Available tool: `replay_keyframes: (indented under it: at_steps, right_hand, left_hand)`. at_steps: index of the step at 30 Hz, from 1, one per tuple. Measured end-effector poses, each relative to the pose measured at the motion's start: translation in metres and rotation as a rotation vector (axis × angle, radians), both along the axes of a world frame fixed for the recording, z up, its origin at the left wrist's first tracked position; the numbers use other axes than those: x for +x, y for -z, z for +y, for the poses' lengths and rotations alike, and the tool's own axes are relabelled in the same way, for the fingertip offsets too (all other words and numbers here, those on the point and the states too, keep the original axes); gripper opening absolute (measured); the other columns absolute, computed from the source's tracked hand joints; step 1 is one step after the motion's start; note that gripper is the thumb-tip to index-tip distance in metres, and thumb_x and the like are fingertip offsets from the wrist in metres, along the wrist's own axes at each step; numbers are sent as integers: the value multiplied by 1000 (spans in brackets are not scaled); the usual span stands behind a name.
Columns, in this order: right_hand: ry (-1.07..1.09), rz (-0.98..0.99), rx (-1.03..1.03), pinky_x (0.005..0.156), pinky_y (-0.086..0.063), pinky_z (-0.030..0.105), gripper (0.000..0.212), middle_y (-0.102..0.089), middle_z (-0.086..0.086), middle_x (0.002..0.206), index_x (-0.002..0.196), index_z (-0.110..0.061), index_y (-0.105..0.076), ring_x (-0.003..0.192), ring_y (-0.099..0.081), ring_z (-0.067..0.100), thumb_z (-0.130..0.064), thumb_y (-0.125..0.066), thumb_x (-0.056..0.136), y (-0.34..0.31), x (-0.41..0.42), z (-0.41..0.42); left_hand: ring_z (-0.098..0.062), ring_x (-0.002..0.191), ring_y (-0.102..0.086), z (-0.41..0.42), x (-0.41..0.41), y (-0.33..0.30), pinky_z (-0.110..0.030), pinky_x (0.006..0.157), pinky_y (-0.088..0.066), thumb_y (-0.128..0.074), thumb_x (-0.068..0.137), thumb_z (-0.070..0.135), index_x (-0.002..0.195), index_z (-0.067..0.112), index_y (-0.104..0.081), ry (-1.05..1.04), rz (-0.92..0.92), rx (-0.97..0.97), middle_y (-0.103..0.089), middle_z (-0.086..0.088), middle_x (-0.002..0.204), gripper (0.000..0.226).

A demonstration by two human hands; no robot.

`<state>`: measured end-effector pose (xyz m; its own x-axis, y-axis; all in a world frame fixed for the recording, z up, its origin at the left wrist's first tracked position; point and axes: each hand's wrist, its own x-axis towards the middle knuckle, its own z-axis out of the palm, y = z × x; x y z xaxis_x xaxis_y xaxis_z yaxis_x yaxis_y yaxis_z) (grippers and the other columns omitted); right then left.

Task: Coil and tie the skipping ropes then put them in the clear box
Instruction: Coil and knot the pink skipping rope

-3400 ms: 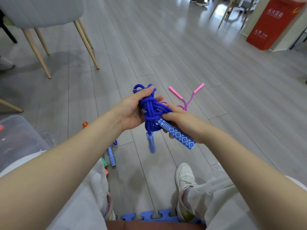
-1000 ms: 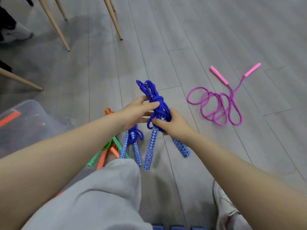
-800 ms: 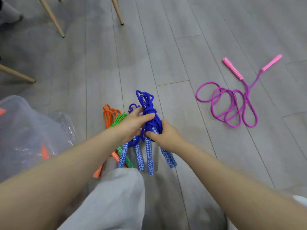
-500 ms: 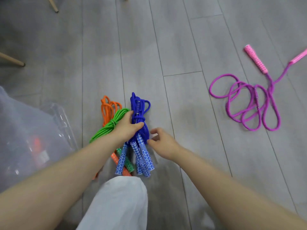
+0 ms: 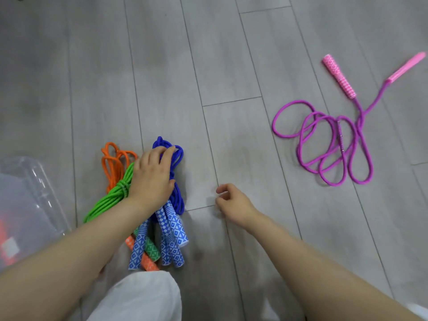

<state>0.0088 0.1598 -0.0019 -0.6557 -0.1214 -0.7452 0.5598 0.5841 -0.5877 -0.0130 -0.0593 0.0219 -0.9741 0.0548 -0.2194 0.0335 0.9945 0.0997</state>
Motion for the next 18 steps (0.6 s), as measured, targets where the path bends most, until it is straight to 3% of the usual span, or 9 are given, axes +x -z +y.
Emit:
replay_keyframes:
  at_steps: [3,6,9,12,14,18]
  right_hand:
    - [117,128,44,83,-53,38,18,-64,1,90,105,-21,-59,87,-65,25,-13,-55,90,4,-28,37]
    - [214,341,237,78,-41,24,22,-63,2,96,108,-14,-61,86,-58,20,-8,-53,88,-2,-65,88]
    - [290,458,465,88,-41,32,33,-60,14,118,119,-8,-57,108,-56,31,-8,-53,87,-5,-104,150]
    - [310,306,730,107,-35,46,66,-38,21,144,144,-12,-35,134,-37,39,-19,-63,85,-3,-125,205]
    - [320,187,808,111,-30,51,87,-26,22,151,151,-15,-20,140,-28,41,-31,-70,82,1,-128,234]
    - [252,115,782,109,-37,50,84,-37,26,142,147,-14,-29,132,-39,44,-39,-72,80,17,-119,265]
  left_hand:
    - [-35,119,-47,15,-15,-2,-48,99,-37,-78,69,27,134,12,-50,160,45,28,-52,-12,130,72]
    - [-32,123,-46,41,-40,-3,-46,103,-33,-70,76,25,133,13,-52,292,-8,80,-52,-10,132,61]
    - [-27,131,-38,71,-63,-2,-42,107,-29,-57,84,25,139,18,-45,345,-133,121,-45,-4,141,57]
    - [-24,133,-34,97,-75,1,-38,107,-27,-53,87,26,140,21,-41,347,-231,120,-41,-1,144,54]
    - [-24,132,-37,110,-73,3,-38,106,-29,-54,87,28,138,23,-42,351,-261,128,-42,-1,143,53]
    - [-24,130,-40,123,-55,6,-39,106,-31,-54,88,29,136,24,-44,412,-300,185,-44,1,140,49]
